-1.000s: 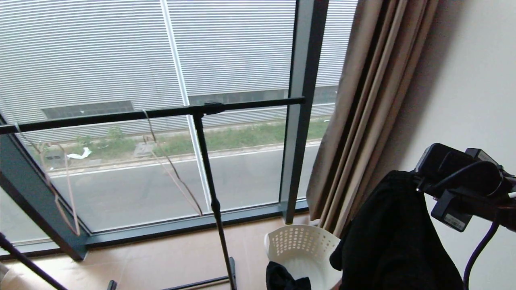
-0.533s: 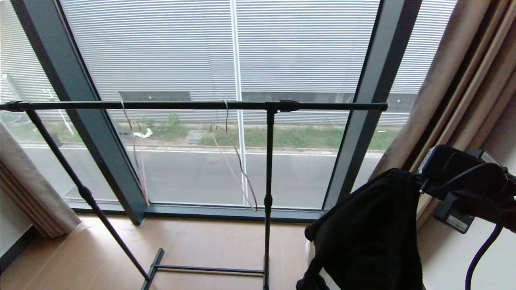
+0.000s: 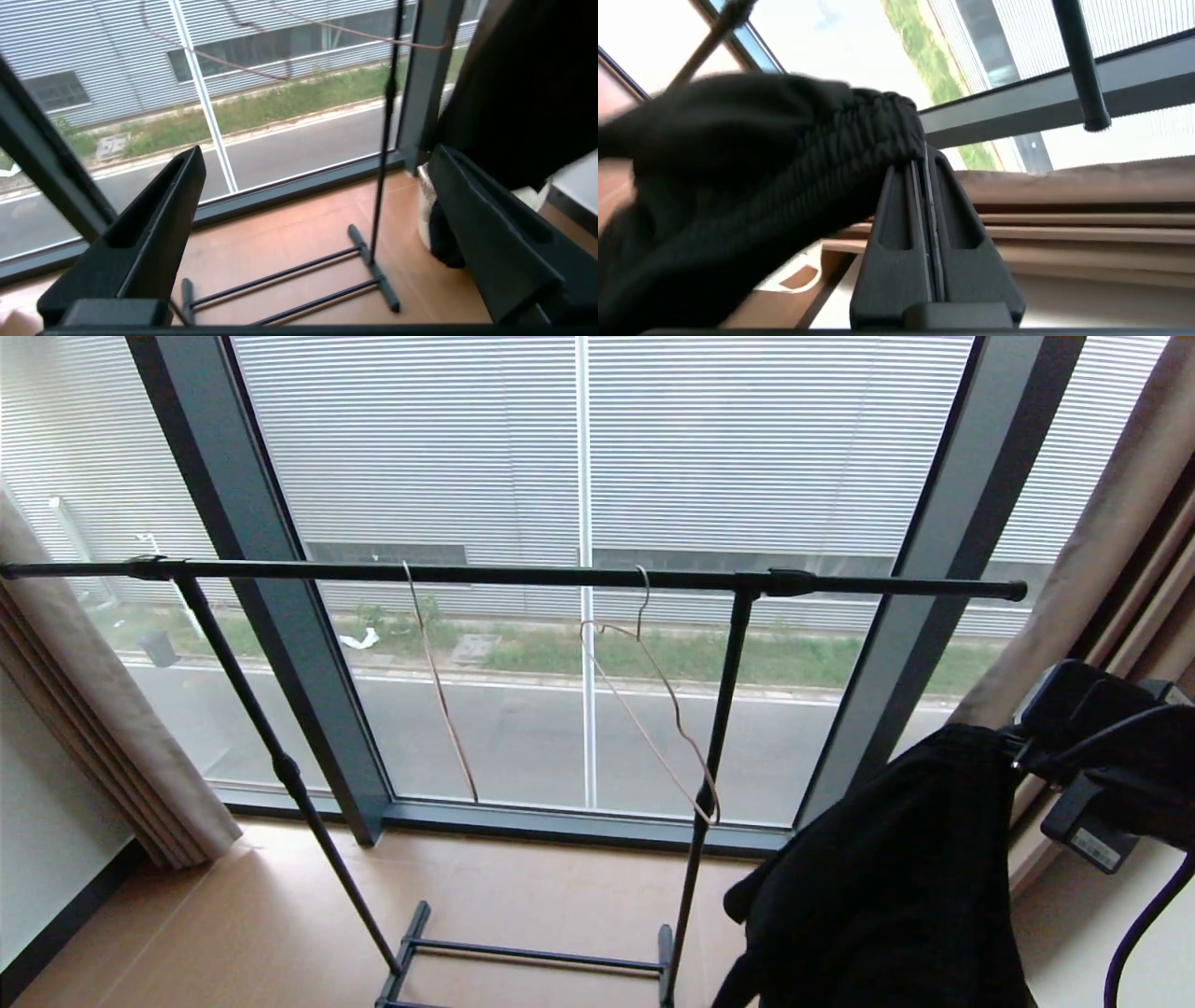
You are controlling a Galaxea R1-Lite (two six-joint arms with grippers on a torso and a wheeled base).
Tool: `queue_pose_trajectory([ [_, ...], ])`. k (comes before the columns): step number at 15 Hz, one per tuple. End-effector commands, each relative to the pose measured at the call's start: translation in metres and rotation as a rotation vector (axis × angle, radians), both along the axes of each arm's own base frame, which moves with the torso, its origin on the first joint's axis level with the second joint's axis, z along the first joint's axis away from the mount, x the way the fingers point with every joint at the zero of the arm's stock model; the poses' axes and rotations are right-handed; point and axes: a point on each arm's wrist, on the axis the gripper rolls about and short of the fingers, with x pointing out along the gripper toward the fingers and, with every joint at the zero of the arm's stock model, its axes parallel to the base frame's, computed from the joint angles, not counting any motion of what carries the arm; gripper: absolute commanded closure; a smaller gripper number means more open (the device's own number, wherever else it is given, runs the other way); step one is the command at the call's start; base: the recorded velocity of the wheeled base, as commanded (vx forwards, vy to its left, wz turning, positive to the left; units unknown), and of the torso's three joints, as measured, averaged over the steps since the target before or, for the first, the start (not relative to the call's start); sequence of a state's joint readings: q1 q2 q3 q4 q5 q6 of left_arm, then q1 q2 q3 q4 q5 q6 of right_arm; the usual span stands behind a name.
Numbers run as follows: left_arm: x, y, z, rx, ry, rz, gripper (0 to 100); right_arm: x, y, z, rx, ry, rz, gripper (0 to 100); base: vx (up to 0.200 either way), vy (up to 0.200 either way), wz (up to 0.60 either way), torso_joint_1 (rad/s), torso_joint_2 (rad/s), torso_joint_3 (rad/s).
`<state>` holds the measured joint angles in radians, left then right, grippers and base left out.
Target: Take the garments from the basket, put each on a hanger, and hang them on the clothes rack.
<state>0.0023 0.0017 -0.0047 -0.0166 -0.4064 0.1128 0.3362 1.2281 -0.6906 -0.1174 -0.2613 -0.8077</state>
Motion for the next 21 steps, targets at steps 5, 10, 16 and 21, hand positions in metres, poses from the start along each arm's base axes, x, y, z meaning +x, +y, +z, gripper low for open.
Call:
queue_pose_trajectory([
  [5,0.0,0.0,0.0,-0.001,0.0,-0.001,0,-0.001,-0.008,-0.008,0.031,0.026,-0.059,100,0.0,0.2,0.0,0.0,0.0,0.001],
  [10,0.0,0.0,0.0,-0.001,-0.002,0.002,0,-0.002,-0.008,-0.01,0.031,0.03,-0.059,100,0.0,0.2,0.0,0.0,0.0,0.003],
  [16,0.0,0.0,0.0,-0.002,-0.003,0.004,0,-0.008,-0.01,-0.013,0.058,0.033,-0.077,100,0.0,0.033,-0.3,-0.032,0.06,0.037],
  [21,0.0,0.0,0.0,-0.002,-0.003,0.004,0,-0.009,-0.011,-0.012,0.058,0.029,-0.079,100,0.0,0.0,0.0,-0.056,0.14,0.067],
])
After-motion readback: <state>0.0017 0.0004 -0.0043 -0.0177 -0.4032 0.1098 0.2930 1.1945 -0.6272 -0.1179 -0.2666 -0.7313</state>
